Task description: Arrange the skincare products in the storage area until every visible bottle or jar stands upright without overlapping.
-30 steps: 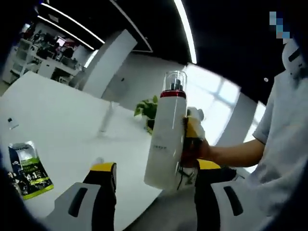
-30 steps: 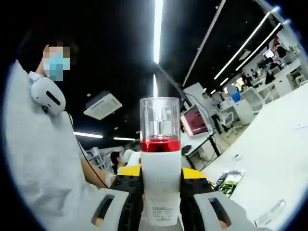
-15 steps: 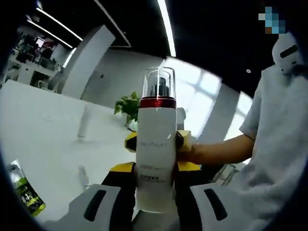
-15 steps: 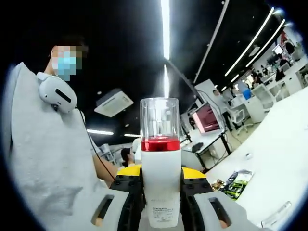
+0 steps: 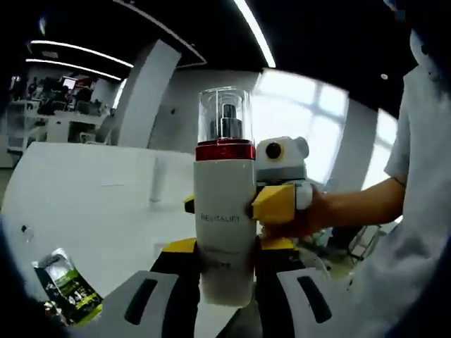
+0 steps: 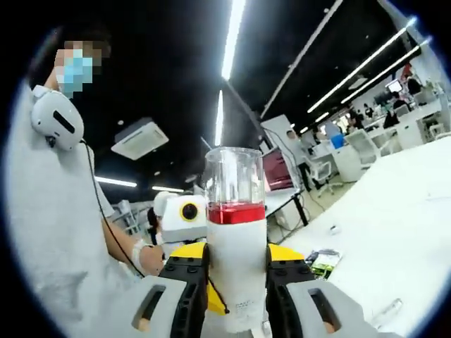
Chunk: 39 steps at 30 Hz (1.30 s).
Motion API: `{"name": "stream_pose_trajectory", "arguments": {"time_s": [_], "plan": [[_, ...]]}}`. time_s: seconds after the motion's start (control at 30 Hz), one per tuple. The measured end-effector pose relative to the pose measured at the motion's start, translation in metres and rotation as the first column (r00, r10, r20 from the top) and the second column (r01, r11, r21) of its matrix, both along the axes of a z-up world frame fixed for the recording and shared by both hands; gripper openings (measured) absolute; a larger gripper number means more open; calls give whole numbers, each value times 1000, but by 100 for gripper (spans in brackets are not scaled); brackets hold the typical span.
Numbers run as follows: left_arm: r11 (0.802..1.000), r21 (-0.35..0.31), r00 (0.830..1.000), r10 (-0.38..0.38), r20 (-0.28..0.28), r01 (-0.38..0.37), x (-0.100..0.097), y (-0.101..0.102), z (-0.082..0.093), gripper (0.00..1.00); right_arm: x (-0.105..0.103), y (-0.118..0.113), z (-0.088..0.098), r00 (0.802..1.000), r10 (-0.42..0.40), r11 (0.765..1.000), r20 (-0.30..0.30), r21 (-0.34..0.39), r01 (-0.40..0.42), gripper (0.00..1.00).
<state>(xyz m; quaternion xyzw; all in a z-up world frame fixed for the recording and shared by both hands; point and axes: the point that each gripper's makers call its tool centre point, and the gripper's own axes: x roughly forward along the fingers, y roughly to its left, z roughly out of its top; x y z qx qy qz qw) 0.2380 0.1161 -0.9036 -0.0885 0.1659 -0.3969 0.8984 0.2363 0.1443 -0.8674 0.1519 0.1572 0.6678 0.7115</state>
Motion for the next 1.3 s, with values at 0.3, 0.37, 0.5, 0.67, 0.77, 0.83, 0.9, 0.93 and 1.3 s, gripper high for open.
{"name": "stream_pose_trajectory", "arguments": {"time_s": [0.3, 0.37, 0.5, 0.67, 0.77, 0.83, 0.9, 0.93, 1.3], "plan": [[952, 250, 984, 165, 71, -178, 22, 18, -12, 25, 28, 15, -12, 945, -321, 942, -63, -122, 312, 27], [945, 259, 979, 186, 80, -201, 23, 17, -14, 25, 32, 16, -15, 921, -387, 913, -40, -161, 376, 26], [926, 301, 973, 205, 107, -228, 24, 18, -15, 25, 37, 16, -18, 885, -463, 875, -54, -184, 447, 26], [928, 302, 974, 193, 114, -219, 22, 19, -16, 25, 35, 14, -19, 886, -462, 873, -36, -193, 448, 24], [932, 288, 974, 194, 113, -219, 22, 18, -15, 25, 33, 13, -18, 893, -449, 877, -23, -199, 436, 24], [934, 280, 974, 197, 113, -221, 21, 17, -15, 26, 33, 12, -18, 895, -444, 880, -26, -198, 431, 24], [935, 274, 973, 199, 118, -224, 21, 16, -13, 26, 33, 11, -16, 900, -436, 884, -21, -194, 424, 24], [936, 270, 973, 200, 119, -225, 21, 16, -12, 26, 33, 10, -15, 901, -434, 886, -20, -191, 422, 24], [979, 168, 991, 97, 94, -111, 12, 5, -2, 27, 24, 6, -11, 929, -369, 910, 23, -193, 367, 23]]}}
